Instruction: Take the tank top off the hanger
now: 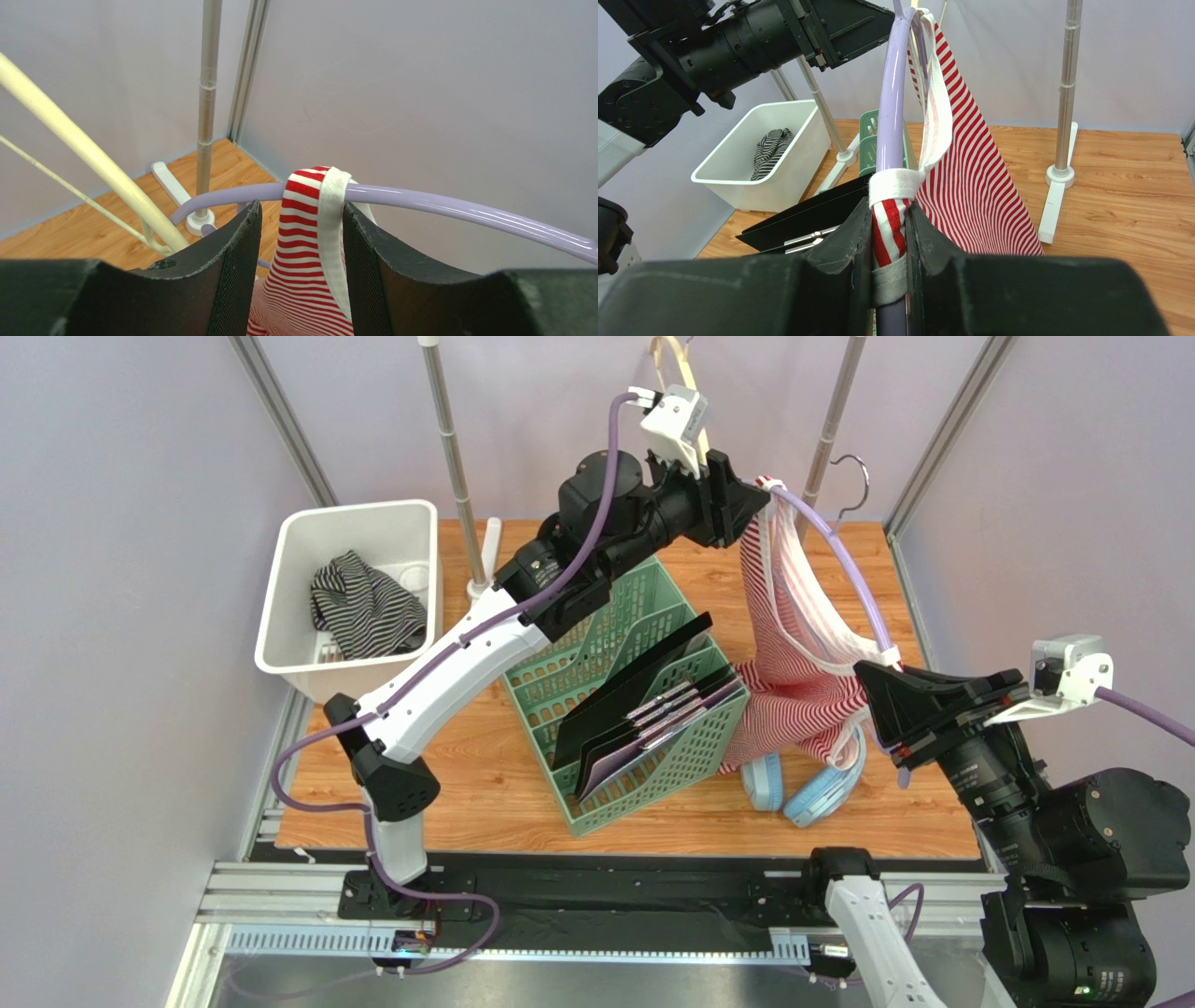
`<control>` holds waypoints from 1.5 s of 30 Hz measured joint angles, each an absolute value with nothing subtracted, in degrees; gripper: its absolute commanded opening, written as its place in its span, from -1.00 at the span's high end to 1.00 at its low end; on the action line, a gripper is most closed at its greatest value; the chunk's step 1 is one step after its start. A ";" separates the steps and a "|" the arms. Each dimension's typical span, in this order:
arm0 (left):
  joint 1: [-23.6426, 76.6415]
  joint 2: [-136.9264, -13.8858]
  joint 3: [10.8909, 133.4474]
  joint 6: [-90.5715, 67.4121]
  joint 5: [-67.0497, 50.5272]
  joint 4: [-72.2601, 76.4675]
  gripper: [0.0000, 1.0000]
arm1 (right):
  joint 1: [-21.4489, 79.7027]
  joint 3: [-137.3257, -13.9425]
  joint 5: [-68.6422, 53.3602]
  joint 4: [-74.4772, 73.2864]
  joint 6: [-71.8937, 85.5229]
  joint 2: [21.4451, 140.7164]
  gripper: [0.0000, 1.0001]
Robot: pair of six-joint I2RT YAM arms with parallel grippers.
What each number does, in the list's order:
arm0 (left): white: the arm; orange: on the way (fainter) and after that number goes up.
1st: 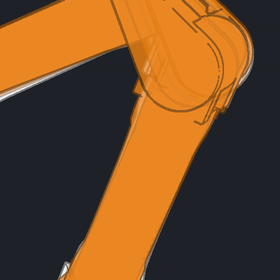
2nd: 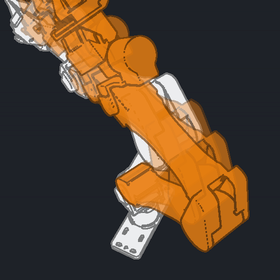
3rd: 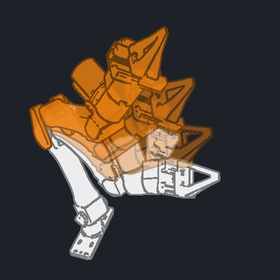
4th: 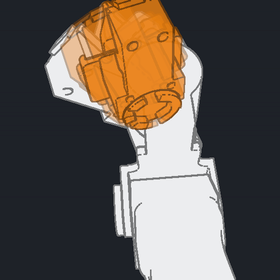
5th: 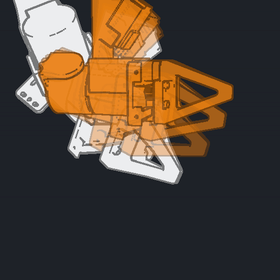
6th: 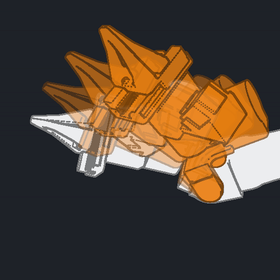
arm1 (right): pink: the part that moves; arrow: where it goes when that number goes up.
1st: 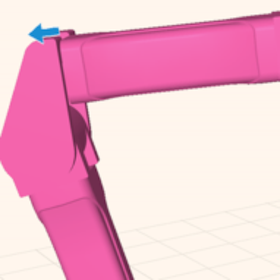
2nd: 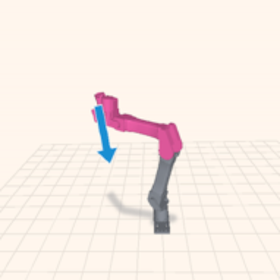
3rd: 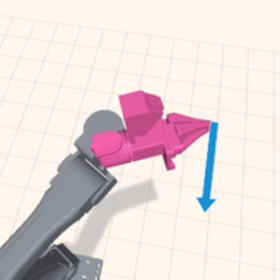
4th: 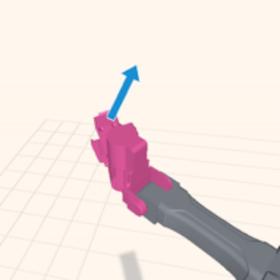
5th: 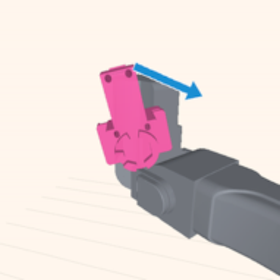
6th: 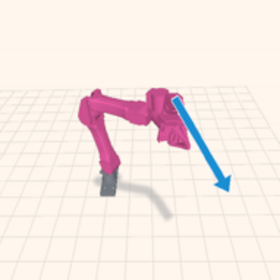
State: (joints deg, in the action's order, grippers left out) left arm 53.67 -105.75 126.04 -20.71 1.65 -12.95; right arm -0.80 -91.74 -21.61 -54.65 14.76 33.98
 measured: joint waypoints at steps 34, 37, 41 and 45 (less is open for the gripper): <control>49.56 -107.26 125.64 -25.43 3.05 -19.09 1.00 | -0.82 -92.27 -26.39 -56.07 14.76 33.93 1.00; 48.86 -107.26 125.86 -25.52 3.73 -19.81 1.00 | -0.80 -94.17 -27.05 -57.39 14.76 34.17 1.00; 47.66 -107.28 126.28 -25.76 4.32 -20.18 1.00 | -0.75 -97.84 -28.21 -59.46 14.79 34.20 1.00; 47.68 -108.18 128.70 -26.30 4.10 -21.08 1.00 | -0.78 -100.05 -29.23 -60.07 15.00 34.20 1.00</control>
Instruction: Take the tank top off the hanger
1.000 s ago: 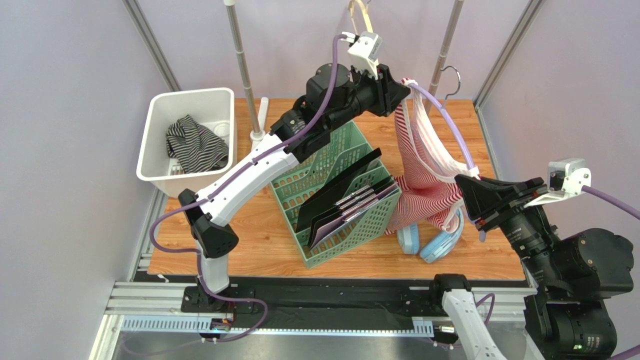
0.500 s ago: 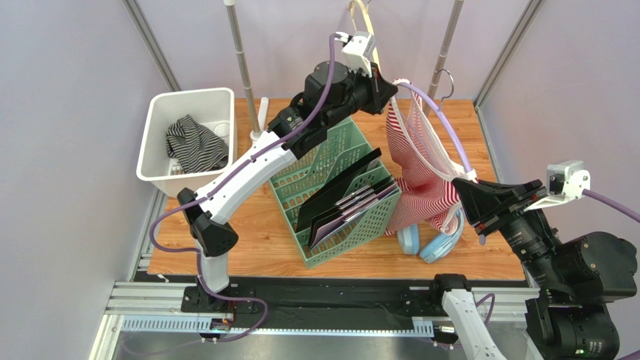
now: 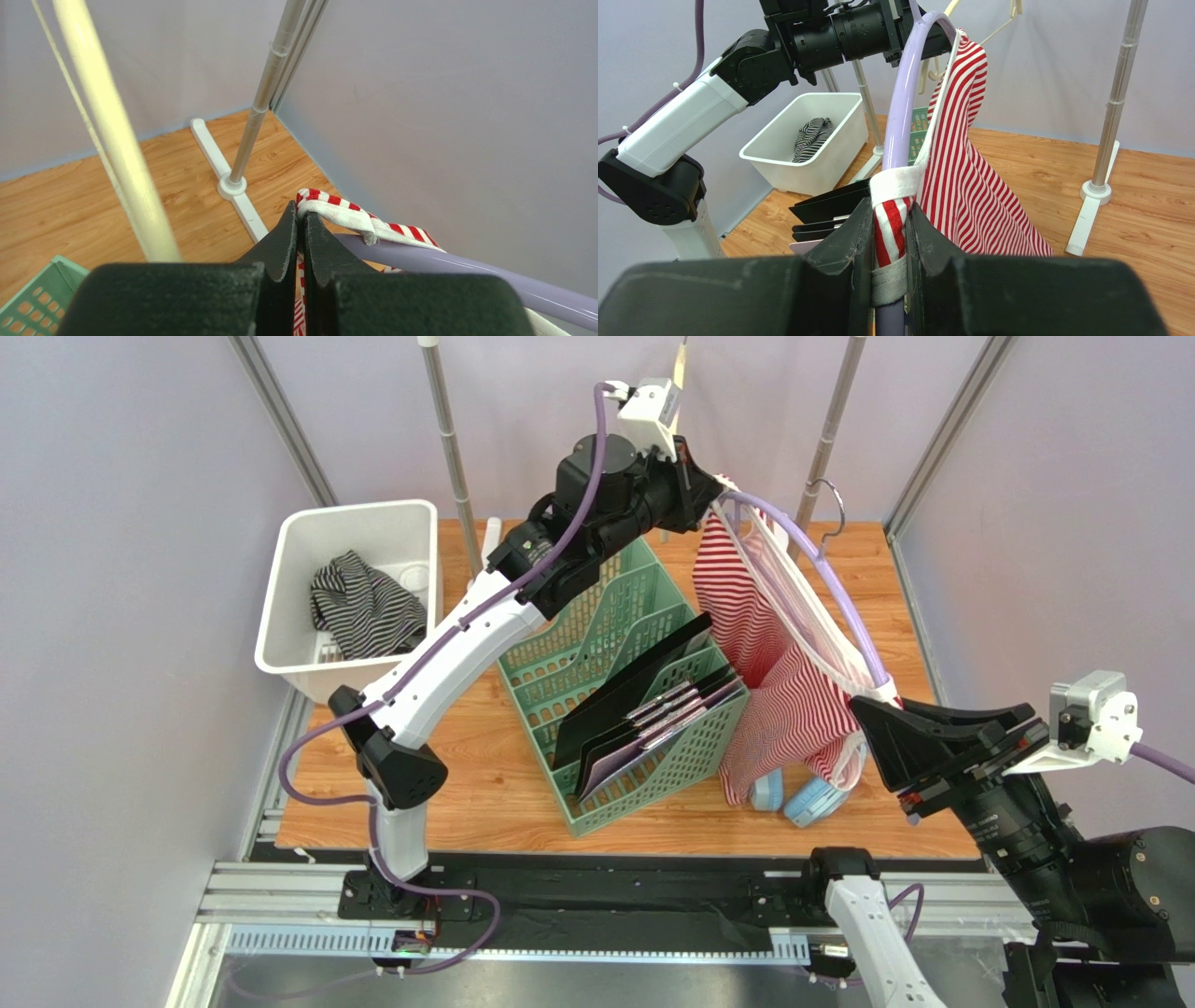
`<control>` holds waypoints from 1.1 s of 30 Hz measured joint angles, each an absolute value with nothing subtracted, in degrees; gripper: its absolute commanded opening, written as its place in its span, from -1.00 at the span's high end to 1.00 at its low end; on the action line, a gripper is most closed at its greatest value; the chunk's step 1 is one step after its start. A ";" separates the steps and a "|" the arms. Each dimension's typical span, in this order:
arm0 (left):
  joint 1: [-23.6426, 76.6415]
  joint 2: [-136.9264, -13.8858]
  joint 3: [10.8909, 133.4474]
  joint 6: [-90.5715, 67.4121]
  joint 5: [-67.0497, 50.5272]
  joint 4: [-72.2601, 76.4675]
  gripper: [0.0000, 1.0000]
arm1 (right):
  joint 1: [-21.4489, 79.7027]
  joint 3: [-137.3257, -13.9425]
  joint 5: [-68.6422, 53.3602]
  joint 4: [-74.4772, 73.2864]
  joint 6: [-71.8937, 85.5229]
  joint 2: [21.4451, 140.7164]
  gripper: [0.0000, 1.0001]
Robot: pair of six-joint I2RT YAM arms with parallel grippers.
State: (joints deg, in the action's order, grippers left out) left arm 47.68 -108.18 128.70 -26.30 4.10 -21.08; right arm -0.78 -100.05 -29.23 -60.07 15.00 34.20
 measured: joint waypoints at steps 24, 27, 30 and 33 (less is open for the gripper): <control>47.51 -108.55 126.87 -28.14 0.58 -22.31 1.00 | -0.75 -96.71 -23.53 -57.80 18.65 30.30 1.00; 46.94 -108.55 125.12 -28.69 -0.03 -22.41 1.00 | -0.54 -95.15 -22.81 -56.99 19.25 30.11 1.00; 46.74 -108.55 124.44 -28.84 -0.19 -23.11 1.00 | -0.49 -95.02 -22.06 -56.99 19.33 30.24 1.00; 46.81 -108.53 124.44 -28.86 -0.58 -23.38 1.00 | -0.49 -96.12 -21.80 -57.19 19.49 30.22 1.00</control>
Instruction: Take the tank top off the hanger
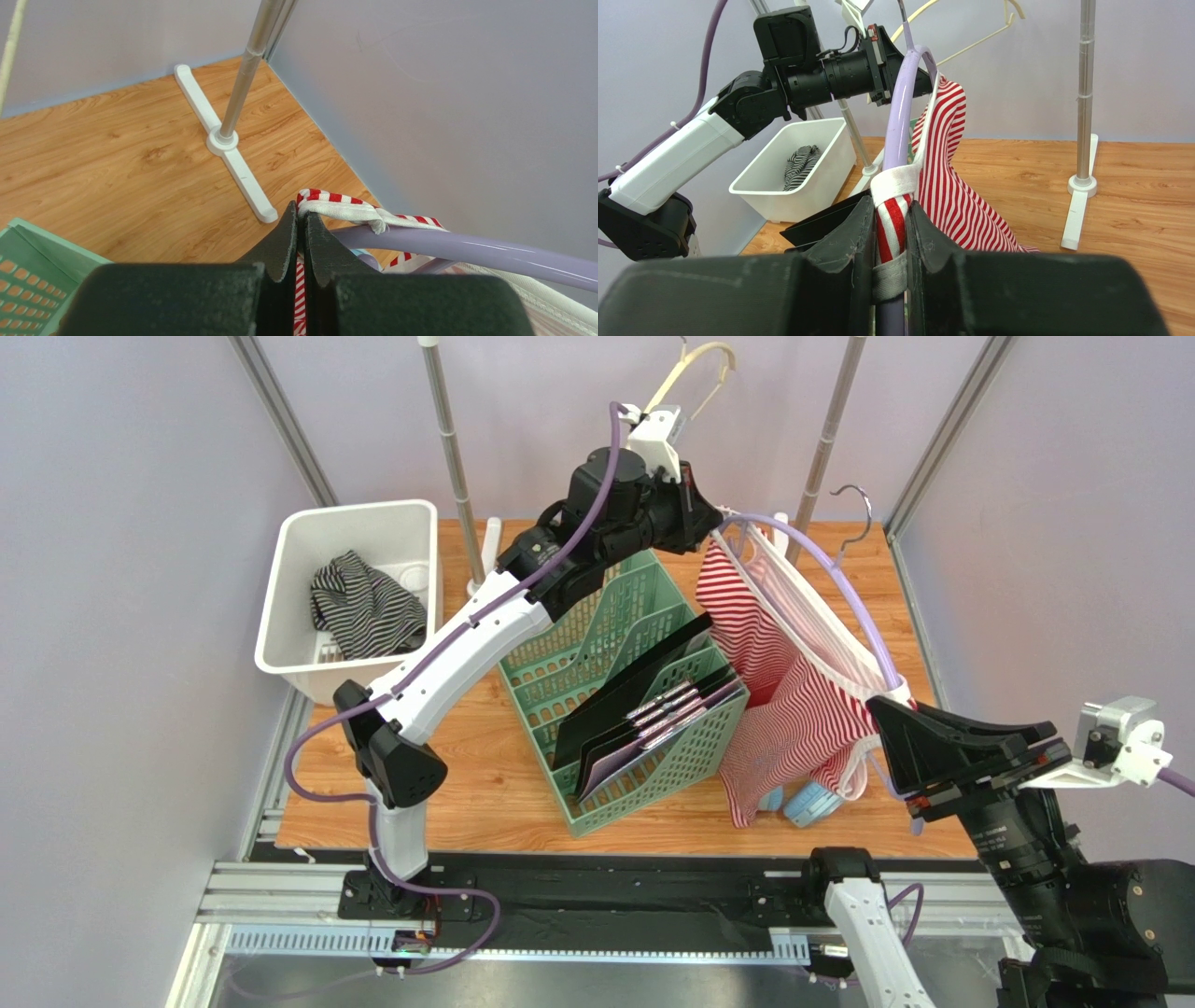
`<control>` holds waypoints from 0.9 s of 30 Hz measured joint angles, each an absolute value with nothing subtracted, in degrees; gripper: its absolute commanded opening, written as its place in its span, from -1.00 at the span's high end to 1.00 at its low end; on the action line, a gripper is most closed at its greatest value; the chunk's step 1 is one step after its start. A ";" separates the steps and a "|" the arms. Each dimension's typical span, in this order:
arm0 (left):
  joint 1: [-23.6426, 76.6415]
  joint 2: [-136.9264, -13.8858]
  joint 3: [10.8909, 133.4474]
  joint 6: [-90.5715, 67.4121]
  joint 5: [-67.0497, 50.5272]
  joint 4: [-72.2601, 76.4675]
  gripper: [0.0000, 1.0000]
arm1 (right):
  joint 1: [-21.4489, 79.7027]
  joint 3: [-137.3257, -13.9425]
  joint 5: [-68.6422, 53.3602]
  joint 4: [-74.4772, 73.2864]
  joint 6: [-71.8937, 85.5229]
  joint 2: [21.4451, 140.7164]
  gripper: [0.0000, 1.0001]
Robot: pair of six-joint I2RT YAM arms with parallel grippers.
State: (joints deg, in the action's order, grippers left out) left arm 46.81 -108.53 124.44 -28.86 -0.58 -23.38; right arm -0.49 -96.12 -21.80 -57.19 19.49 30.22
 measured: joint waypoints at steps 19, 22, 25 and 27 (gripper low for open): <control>45.15 -108.01 122.91 -29.54 -5.58 -25.61 0.92 | -0.43 -90.19 -19.35 -51.35 19.51 26.63 1.00; 44.77 -107.79 122.89 -29.50 -5.89 -25.76 0.77 | -0.43 -89.17 -19.42 -50.52 19.49 26.11 1.00; 44.73 -107.20 122.83 -29.43 -6.11 -25.76 0.38 | -0.43 -89.19 -19.42 -50.28 19.44 25.58 1.00; 44.62 -106.78 122.72 -29.34 -6.02 -25.74 0.16 | -0.43 -89.47 -19.42 -50.26 19.44 25.21 1.00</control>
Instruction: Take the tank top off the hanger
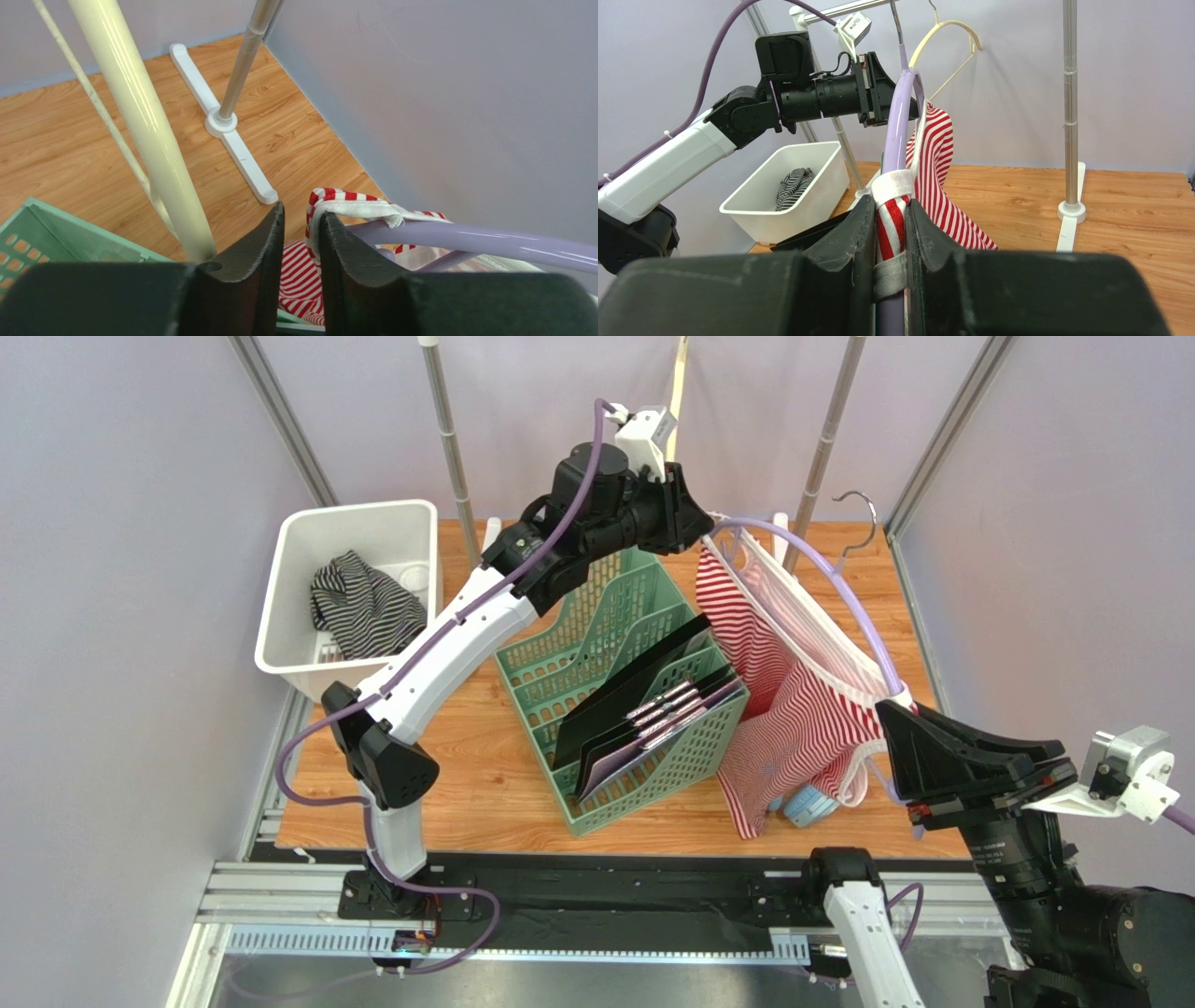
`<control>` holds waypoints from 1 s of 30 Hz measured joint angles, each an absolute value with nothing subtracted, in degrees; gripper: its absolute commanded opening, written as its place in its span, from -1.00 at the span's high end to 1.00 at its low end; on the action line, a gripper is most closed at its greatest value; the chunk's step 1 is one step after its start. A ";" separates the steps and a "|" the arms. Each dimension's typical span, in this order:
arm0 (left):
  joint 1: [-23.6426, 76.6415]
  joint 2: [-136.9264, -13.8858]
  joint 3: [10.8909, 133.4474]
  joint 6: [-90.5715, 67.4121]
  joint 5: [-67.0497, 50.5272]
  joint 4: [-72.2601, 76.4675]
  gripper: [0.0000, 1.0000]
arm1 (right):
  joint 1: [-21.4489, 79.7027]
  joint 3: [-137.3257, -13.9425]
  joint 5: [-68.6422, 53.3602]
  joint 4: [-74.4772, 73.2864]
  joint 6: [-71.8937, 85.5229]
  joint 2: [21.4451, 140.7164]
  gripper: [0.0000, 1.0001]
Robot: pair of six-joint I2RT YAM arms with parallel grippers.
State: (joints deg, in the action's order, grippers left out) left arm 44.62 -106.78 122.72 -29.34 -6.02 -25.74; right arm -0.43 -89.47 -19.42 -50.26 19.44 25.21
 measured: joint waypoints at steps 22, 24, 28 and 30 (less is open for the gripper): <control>43.27 -95.42 110.39 -29.15 -3.95 -21.43 -0.76 | -0.38 -90.37 -18.81 -50.41 16.47 23.18 1.00; 43.33 -95.15 110.43 -29.76 -6.66 -19.55 -0.75 | -0.38 -89.19 -19.27 -49.50 16.49 22.96 1.00; 43.70 -95.55 112.71 -30.89 -13.37 -16.91 -0.55 | -0.38 -87.31 -20.71 -49.08 16.67 22.98 1.00; 43.77 -96.05 114.48 -31.44 -15.62 -15.90 -0.54 | -0.38 -86.65 -21.67 -49.08 16.71 23.03 1.00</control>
State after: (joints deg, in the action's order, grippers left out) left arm 43.77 -96.05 114.48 -31.44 -15.62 -15.90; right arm -0.38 -86.65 -21.67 -49.08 16.71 23.03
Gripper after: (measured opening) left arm 0.791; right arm 0.181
